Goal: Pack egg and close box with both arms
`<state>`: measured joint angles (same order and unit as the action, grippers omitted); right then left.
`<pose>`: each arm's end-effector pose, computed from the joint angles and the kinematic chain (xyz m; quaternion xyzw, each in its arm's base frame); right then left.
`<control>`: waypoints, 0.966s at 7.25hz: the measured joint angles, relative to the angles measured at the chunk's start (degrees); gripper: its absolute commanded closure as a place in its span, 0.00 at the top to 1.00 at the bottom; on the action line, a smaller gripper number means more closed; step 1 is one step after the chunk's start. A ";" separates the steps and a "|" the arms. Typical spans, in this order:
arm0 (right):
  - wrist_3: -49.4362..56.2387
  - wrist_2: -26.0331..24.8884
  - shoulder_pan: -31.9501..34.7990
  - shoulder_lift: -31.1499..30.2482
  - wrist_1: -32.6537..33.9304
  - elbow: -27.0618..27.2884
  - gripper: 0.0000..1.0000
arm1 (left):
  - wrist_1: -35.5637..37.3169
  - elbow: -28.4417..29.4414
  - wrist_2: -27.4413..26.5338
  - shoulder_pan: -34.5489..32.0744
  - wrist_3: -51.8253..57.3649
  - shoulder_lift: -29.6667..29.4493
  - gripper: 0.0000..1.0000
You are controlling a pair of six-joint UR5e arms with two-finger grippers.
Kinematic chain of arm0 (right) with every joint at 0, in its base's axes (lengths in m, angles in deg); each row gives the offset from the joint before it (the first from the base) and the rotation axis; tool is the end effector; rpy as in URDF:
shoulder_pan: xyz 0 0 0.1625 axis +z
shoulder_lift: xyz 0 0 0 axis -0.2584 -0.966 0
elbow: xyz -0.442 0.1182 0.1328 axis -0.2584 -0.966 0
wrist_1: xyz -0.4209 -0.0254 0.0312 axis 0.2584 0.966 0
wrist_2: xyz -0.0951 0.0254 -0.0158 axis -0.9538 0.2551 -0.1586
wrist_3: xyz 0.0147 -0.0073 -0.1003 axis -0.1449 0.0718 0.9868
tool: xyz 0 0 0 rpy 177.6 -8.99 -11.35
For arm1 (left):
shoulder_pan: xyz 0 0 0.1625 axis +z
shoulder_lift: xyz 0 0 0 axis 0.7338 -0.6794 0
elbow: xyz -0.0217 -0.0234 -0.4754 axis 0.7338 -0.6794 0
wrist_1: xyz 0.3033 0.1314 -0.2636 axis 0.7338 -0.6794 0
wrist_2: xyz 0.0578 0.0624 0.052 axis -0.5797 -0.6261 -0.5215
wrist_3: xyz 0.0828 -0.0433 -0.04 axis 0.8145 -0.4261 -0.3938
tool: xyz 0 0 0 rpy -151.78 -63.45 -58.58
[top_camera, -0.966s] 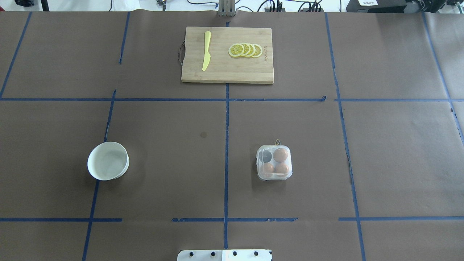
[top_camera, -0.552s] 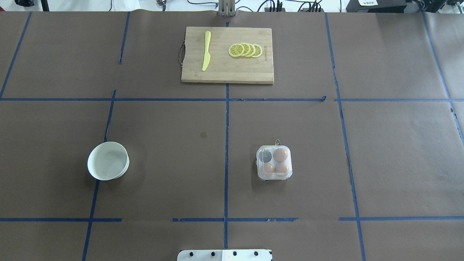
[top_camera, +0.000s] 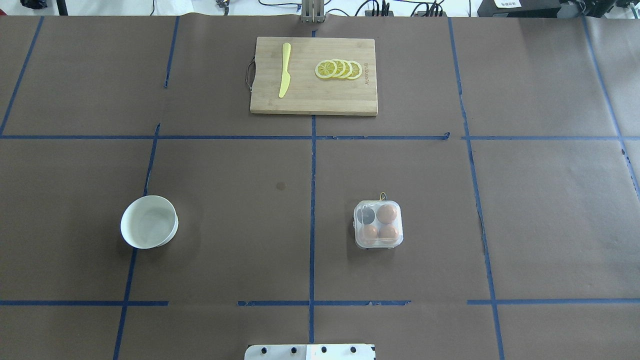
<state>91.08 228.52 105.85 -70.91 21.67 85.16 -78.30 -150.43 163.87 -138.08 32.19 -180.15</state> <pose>0.0631 -0.5203 0.6319 0.0340 -0.4242 -0.0362 0.9042 -0.0680 -0.5413 0.5938 0.1787 0.3729 0.1390 0.8999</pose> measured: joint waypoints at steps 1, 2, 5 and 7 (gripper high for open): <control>0.01 0.01 0.00 0.00 0.00 0.03 1.00 | -0.16 0.02 -0.04 0.00 0.04 0.07 1.00; 0.03 0.01 0.00 0.00 0.00 0.03 1.00 | -0.16 0.16 -0.05 0.00 0.06 0.27 1.00; 0.00 0.01 0.00 0.00 0.00 0.04 1.00 | 0.81 0.24 -0.06 -0.09 -0.01 0.89 1.00; 0.00 0.01 0.00 0.00 0.00 0.04 1.00 | 4.21 -0.01 -0.05 -0.05 -0.02 0.83 1.00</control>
<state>91.08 228.53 105.85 -70.91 21.67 85.21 -74.08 -150.44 163.82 -138.13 32.17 -179.32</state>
